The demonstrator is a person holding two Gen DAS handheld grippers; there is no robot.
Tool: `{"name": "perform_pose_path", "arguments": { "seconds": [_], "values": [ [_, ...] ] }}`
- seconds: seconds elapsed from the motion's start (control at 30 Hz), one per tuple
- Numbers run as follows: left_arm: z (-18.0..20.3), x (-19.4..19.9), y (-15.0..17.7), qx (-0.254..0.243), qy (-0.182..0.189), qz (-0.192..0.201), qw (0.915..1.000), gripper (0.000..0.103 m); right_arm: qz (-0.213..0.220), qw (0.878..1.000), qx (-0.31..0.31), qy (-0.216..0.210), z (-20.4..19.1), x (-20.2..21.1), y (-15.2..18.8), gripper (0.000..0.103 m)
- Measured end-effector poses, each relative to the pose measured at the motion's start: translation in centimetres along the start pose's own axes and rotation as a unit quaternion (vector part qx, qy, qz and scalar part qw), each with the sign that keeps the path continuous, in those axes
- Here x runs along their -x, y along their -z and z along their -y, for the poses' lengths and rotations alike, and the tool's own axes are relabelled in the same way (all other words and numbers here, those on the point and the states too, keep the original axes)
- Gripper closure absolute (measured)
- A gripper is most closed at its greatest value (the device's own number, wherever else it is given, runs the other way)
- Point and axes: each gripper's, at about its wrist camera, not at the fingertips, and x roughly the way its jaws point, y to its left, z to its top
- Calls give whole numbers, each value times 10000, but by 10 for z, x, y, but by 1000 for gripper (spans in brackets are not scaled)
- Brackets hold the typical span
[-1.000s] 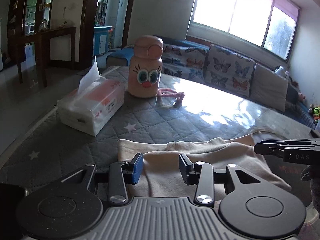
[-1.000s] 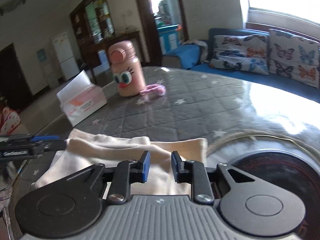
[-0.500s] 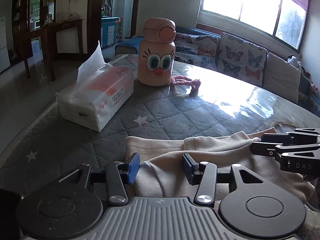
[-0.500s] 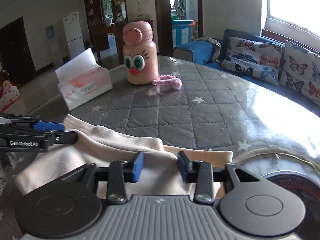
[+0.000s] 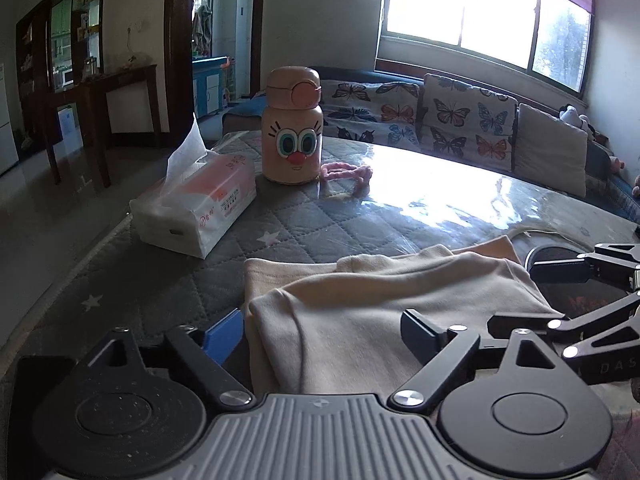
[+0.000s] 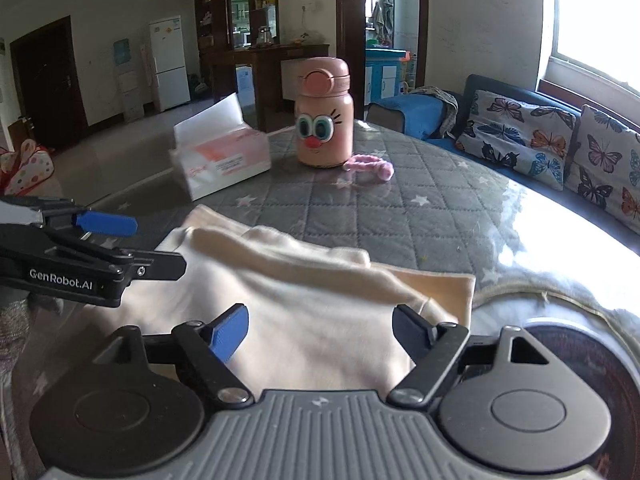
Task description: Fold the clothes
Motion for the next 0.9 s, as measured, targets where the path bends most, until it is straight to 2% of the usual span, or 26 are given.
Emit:
{"name": "perform_pose_path", "arguments": {
  "seconds": [0.07, 0.17, 0.3, 0.37, 0.57, 0.63, 0.9],
  "values": [
    [3, 6, 4, -29, 20, 13, 10000, 4, -42, 10000, 30, -30, -5, 5, 7, 20],
    [7, 15, 12, -72, 55, 35, 10000, 0, -63, 9999, 61, -71, -14, 17, 18, 19],
    [12, 27, 22, -96, 92, 44, 9999, 0, -65, 9999, 106, -88, -23, 28, 31, 16],
    [14, 33, 27, -70, 112, 40, 9999, 0, -69, 9999, 104, -88, -26, 32, 37, 11],
    [19, 46, 41, -77, 92, 40, 9999, 0, -57, 9999, 121, -64, -37, 45, 54, 7],
    [21, 49, 45, -92, 72, 33, 9999, 0, -55, 9999, 117, -12, -39, 50, 61, 1],
    [31, 64, 62, -170, 10, 17, 9999, 0, -62, 9999, 44, 108, -44, 63, 80, 0]
  ]
}}
